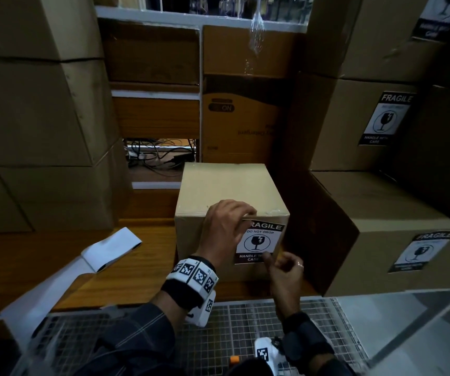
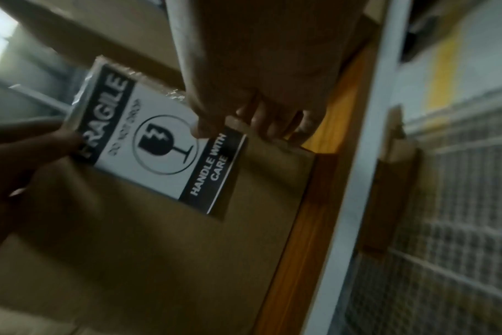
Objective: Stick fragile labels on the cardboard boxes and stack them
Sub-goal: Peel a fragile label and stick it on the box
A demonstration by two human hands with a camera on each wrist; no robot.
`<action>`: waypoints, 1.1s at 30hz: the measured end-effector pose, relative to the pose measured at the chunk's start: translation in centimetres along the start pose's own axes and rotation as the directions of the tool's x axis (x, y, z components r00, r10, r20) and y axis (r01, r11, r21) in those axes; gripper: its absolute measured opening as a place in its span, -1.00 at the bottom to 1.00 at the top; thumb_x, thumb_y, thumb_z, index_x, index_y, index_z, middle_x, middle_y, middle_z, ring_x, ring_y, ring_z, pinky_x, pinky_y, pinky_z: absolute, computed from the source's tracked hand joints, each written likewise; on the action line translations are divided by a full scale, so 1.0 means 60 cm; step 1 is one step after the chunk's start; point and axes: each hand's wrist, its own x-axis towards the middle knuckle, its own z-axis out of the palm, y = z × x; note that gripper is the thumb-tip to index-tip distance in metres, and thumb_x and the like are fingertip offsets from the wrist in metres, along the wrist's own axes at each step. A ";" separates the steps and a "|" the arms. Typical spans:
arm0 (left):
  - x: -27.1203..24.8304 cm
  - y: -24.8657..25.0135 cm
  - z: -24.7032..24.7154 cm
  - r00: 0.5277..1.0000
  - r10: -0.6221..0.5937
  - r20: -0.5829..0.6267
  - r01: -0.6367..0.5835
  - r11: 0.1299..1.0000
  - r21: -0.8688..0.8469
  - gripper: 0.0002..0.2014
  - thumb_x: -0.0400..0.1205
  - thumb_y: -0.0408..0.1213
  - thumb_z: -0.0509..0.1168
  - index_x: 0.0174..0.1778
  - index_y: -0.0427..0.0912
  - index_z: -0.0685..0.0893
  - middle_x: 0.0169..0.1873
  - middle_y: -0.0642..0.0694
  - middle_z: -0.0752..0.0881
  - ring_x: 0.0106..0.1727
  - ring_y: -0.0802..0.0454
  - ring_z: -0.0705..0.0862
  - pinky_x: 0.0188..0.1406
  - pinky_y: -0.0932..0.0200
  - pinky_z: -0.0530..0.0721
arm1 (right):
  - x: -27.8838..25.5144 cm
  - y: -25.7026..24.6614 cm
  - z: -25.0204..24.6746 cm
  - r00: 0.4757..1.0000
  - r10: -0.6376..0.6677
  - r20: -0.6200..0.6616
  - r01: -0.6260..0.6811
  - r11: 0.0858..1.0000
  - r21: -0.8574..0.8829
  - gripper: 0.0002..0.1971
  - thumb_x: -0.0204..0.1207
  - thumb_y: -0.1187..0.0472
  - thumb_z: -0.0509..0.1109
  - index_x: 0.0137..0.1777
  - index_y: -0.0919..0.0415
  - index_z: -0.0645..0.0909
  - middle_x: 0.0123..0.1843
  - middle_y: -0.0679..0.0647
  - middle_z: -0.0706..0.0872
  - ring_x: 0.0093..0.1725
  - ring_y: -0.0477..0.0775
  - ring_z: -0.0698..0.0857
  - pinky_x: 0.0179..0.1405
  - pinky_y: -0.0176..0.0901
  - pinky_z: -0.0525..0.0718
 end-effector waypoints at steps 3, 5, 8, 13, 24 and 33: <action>-0.003 0.002 0.000 0.998 0.024 0.051 -0.028 0.997 0.071 -0.59 0.54 -0.20 0.56 0.29 0.06 0.67 0.25 0.11 0.71 0.33 0.10 0.60 0.38 0.07 0.51 | 0.017 -0.053 0.004 0.983 -0.183 -0.013 0.181 0.980 -0.085 -0.32 0.39 0.04 0.69 0.46 0.08 0.48 0.27 -0.07 0.59 0.14 -0.23 0.62 -0.11 -0.38 0.60; -0.006 0.003 0.001 0.994 0.056 0.092 -0.070 0.987 0.144 -0.46 0.48 -0.19 0.59 0.37 0.06 0.59 0.32 0.06 0.66 0.39 0.05 0.57 0.42 0.07 0.45 | 0.035 -0.083 0.002 0.961 -0.276 0.000 0.275 0.958 -0.085 -0.36 0.39 0.05 0.70 0.43 0.09 0.54 0.28 -0.07 0.63 0.19 -0.20 0.64 -0.07 -0.36 0.64; -0.017 0.000 0.007 0.985 0.119 0.126 -0.147 0.959 0.242 -0.27 0.38 -0.18 0.65 0.45 -0.02 0.51 0.39 -0.06 0.60 0.42 -0.09 0.54 0.48 -0.03 0.41 | 0.062 -0.106 -0.003 0.942 -0.333 0.034 0.335 0.938 -0.085 -0.63 0.45 0.05 0.65 0.21 -0.01 0.65 0.17 -0.14 0.72 0.22 -0.08 0.70 0.12 -0.07 0.76; -0.046 -0.023 0.027 0.973 0.139 0.186 -0.208 0.878 0.431 0.09 0.29 -0.13 0.67 0.71 -0.10 0.24 0.63 -0.21 0.39 0.65 -0.24 0.36 0.68 -0.28 0.17 | 0.065 -0.107 -0.011 0.935 -0.347 0.072 0.350 0.936 -0.030 -0.91 0.65 0.12 0.48 0.10 -0.03 0.67 0.11 -0.13 0.73 0.15 -0.15 0.73 0.05 -0.13 0.78; -0.081 -0.038 0.060 0.984 0.144 0.101 -0.176 0.835 0.522 0.28 0.26 -0.02 0.68 0.78 -0.02 -0.01 0.71 -0.33 0.10 0.73 -0.37 0.09 0.74 -0.34 -0.18 | 0.049 -0.044 -0.008 0.973 -0.185 0.139 0.194 0.979 -0.054 -0.70 0.55 0.22 0.58 0.22 0.08 0.61 0.11 -0.10 0.74 0.09 -0.15 0.74 -0.18 -0.32 0.74; -0.105 -0.073 -0.017 0.964 0.044 -0.260 0.059 0.925 0.375 0.02 0.46 0.29 0.45 0.73 -0.08 0.16 0.72 -0.38 0.09 0.74 -0.42 0.10 0.69 -0.47 0.02 | 0.068 -0.013 -0.024 0.960 -0.150 0.238 0.183 0.976 -0.121 -0.48 0.47 0.24 0.66 0.37 -0.03 0.55 0.32 -0.03 0.71 0.32 -0.03 0.68 0.26 0.08 0.76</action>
